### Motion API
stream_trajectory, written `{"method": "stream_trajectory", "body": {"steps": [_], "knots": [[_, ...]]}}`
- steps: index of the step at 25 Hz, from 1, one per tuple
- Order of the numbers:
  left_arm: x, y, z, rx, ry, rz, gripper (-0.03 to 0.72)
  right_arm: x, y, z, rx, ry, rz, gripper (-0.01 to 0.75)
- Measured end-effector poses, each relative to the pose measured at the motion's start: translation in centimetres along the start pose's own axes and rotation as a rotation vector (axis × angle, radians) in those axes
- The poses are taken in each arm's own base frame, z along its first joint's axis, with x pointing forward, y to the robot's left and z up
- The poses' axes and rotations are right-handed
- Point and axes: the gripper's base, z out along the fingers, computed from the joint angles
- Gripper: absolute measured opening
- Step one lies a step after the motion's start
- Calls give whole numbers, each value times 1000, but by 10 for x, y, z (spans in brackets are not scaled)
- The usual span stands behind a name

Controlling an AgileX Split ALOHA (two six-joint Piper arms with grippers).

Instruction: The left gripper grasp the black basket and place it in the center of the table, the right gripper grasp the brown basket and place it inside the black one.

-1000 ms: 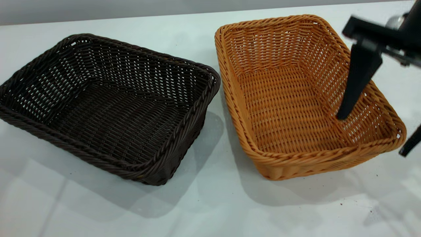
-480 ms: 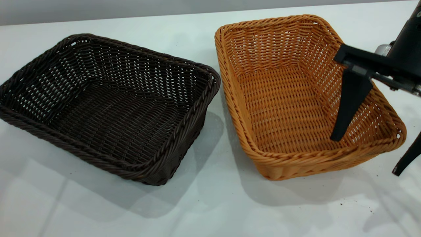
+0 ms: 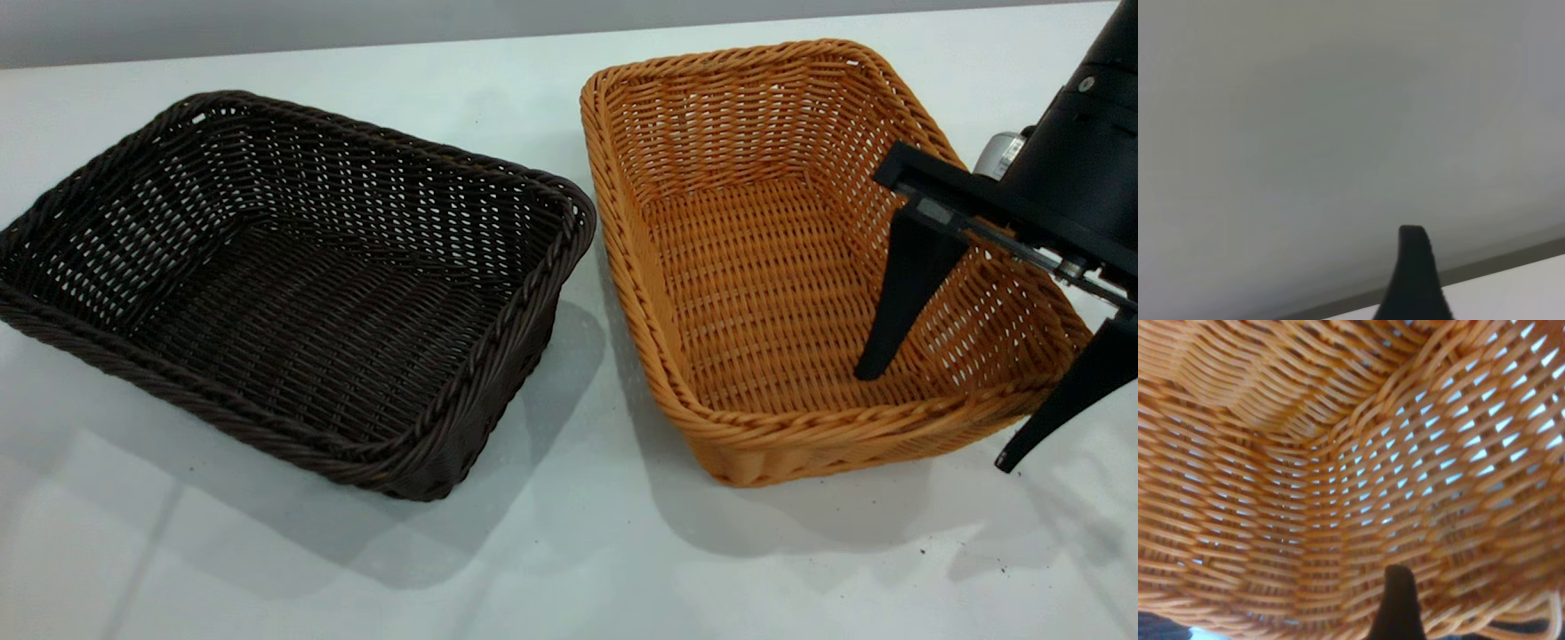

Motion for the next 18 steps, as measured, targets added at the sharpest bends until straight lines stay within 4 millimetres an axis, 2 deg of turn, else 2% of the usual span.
{"method": "stream_trajectory", "body": {"steps": [7, 18], "knots": [[0, 0, 0, 0, -1, 0, 477, -5, 1, 0, -14, -51, -40, 519], [0, 0, 0, 0, -1, 0, 477, -18, 6, -2, -65, -193, -89, 322]]}}
